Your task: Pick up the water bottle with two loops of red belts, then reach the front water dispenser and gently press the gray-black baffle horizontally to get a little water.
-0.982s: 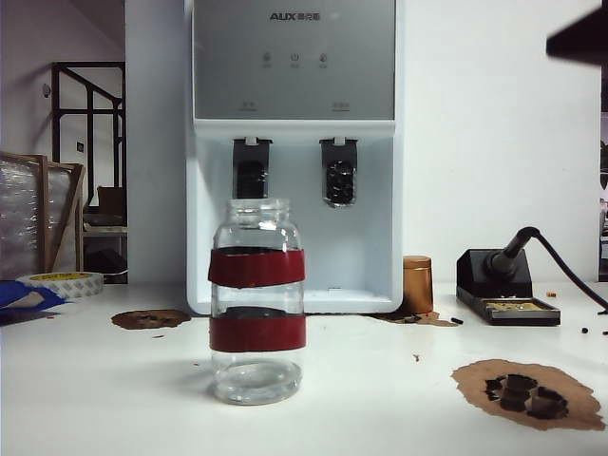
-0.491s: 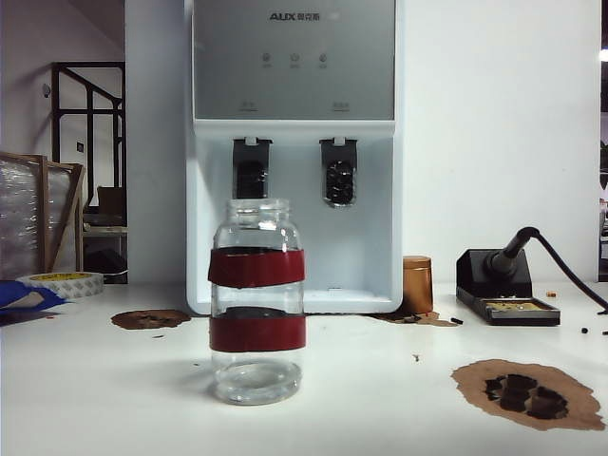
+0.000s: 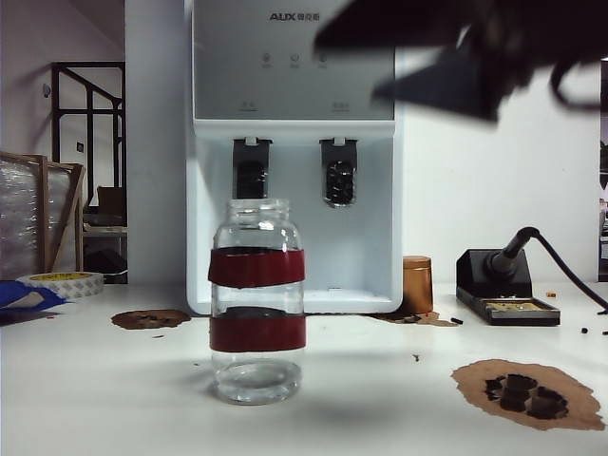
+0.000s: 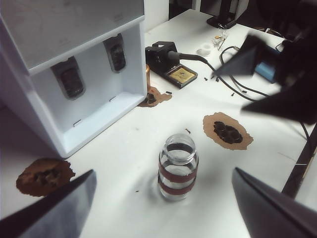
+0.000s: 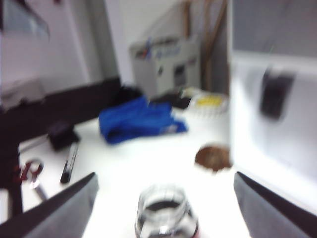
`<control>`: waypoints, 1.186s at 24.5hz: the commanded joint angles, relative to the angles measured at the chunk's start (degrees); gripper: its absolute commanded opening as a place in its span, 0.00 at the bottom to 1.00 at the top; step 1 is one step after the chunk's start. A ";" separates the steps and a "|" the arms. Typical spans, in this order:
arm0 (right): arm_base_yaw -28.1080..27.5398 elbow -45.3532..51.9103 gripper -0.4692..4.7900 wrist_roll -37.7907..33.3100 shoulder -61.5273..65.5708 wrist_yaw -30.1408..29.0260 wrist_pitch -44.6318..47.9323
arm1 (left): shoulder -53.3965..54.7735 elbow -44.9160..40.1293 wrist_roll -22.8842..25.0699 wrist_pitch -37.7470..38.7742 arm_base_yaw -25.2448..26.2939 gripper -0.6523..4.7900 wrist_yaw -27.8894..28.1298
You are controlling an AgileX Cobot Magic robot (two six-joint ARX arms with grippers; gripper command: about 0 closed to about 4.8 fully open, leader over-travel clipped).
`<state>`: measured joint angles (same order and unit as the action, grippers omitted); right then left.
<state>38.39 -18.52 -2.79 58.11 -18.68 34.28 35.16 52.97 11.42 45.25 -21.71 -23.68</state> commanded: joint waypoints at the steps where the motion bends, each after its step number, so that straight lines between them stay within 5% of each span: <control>1: 0.02 -0.09 1.00 -0.66 6.86 -2.38 7.69 | 0.15 0.24 0.15 0.33 0.20 0.93 0.33; 14: 0.00 8.35 1.00 -2.12 20.92 -0.52 22.91 | 0.17 0.24 0.15 0.59 0.20 0.93 0.52; 29: 0.02 5.25 1.00 -1.97 45.66 -3.91 44.72 | 0.17 0.26 0.17 0.59 0.20 0.93 0.50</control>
<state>38.39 -12.51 -4.21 103.20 -21.47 76.58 35.18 52.97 11.42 46.09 -21.52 -23.16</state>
